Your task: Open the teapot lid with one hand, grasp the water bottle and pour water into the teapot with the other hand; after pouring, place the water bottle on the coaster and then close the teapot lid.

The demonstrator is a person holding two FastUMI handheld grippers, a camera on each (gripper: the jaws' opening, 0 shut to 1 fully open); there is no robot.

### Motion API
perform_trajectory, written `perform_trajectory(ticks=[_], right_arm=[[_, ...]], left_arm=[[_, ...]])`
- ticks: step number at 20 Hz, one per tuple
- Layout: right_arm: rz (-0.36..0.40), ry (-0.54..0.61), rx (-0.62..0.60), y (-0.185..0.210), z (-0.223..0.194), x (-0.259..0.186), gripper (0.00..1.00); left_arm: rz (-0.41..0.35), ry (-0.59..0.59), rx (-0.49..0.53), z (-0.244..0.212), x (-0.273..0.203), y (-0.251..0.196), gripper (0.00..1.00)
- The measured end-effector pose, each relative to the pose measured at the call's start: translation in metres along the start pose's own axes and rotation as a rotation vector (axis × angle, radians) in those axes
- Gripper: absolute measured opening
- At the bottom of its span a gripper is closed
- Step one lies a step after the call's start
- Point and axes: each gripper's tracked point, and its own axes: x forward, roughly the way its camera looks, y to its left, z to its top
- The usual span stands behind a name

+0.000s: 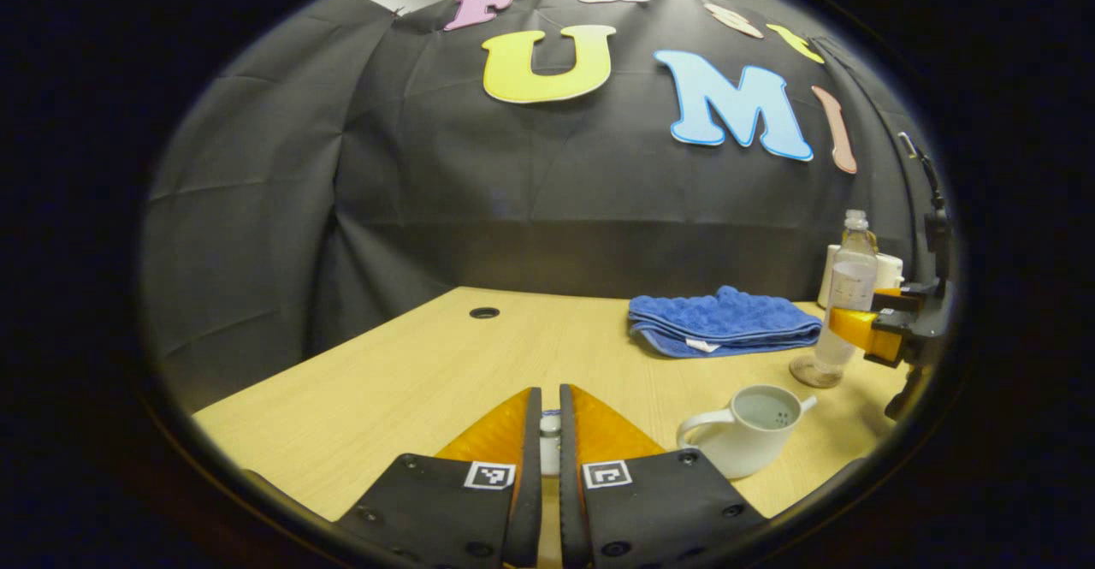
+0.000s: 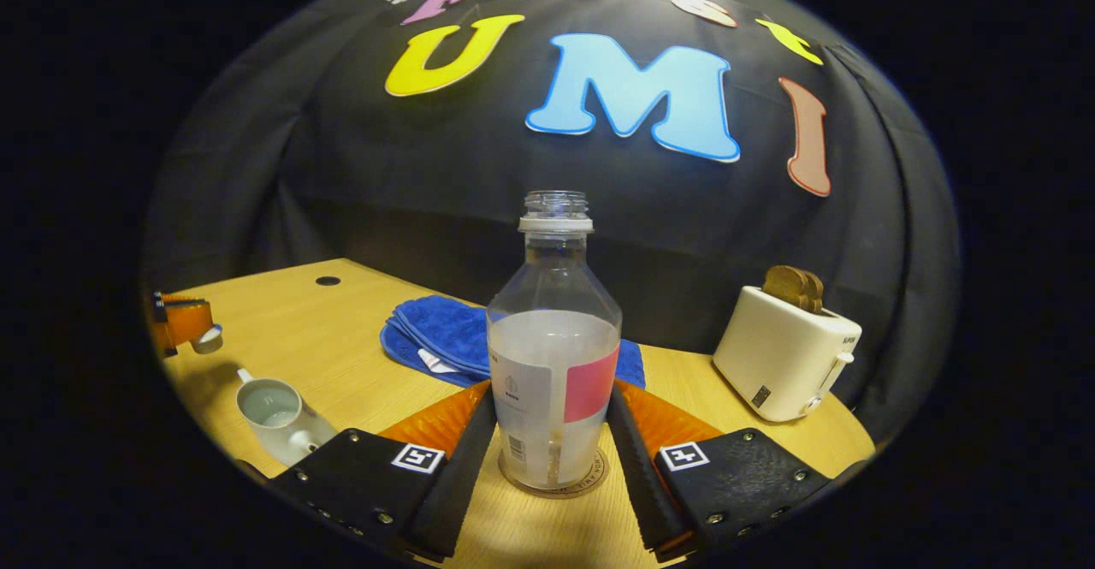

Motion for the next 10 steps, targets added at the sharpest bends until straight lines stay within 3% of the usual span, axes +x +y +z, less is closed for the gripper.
perform_trajectory(ticks=[10], right_arm=[[-0.002, 0.039, 0.125, -0.009, -0.017, 0.018, 0.77]], left_arm=[[-0.002, 0.007, 0.004, -0.002, 0.000, -0.001, 0.16]])
